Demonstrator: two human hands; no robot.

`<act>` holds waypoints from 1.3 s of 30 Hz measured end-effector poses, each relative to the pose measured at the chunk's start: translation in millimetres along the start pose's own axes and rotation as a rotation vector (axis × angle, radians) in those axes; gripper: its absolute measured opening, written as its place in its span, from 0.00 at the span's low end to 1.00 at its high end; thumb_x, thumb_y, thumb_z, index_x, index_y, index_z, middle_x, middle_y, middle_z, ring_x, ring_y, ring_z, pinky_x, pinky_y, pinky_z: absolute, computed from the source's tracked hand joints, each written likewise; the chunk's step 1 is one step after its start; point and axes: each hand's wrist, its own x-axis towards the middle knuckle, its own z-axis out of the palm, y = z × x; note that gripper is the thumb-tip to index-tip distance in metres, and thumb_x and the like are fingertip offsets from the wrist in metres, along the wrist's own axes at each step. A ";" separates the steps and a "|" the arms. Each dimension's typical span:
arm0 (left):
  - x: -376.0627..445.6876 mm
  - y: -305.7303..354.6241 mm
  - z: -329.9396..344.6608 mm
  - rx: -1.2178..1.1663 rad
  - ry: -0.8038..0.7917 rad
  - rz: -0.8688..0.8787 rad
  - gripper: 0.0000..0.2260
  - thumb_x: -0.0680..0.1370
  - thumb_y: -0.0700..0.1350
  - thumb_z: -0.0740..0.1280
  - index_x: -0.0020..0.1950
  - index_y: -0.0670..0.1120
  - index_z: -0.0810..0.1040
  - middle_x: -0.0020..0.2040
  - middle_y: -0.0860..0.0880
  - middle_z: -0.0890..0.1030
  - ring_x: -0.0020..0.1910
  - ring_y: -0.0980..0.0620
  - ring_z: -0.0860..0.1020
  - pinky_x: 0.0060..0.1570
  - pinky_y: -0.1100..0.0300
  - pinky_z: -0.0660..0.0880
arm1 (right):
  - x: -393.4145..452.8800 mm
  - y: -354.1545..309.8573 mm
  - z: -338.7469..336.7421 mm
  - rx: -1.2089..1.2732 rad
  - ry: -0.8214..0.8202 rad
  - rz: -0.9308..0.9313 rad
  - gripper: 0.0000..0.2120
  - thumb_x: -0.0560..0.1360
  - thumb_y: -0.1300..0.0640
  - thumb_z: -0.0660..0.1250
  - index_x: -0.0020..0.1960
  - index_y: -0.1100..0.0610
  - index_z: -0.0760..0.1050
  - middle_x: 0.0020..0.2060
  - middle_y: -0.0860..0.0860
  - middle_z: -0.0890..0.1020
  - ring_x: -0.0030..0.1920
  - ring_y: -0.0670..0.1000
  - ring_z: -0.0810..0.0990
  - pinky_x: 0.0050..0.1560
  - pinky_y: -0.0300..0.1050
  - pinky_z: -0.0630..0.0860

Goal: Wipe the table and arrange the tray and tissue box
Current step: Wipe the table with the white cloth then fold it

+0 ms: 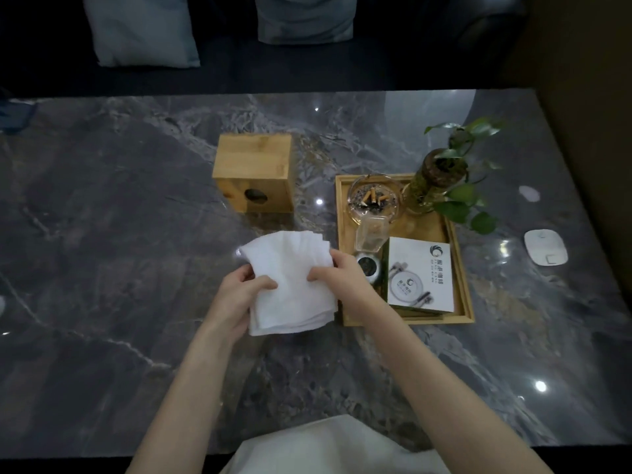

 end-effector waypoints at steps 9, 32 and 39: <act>-41.6 24.2 109.7 -0.189 -0.287 -0.026 0.15 0.74 0.37 0.63 0.61 0.43 0.73 0.55 0.41 0.81 0.52 0.43 0.80 0.47 0.51 0.80 | -56.1 -2.1 -130.2 0.353 0.127 -0.080 0.10 0.71 0.64 0.64 0.46 0.51 0.79 0.48 0.52 0.82 0.53 0.56 0.78 0.57 0.57 0.74; -21.0 -19.7 353.6 -0.205 -0.560 -0.337 0.16 0.75 0.42 0.60 0.61 0.41 0.73 0.57 0.40 0.80 0.57 0.39 0.76 0.58 0.44 0.72 | -62.7 115.2 -349.2 1.206 -0.001 -0.096 0.31 0.51 0.38 0.77 0.49 0.55 0.84 0.48 0.56 0.86 0.47 0.57 0.84 0.42 0.50 0.82; 17.1 -46.4 363.8 0.355 -0.181 0.163 0.13 0.80 0.44 0.57 0.62 0.46 0.73 0.59 0.45 0.79 0.54 0.52 0.77 0.52 0.59 0.74 | -55.8 103.0 -395.1 1.034 0.061 0.080 0.34 0.62 0.49 0.75 0.65 0.59 0.72 0.57 0.60 0.81 0.56 0.62 0.80 0.56 0.59 0.77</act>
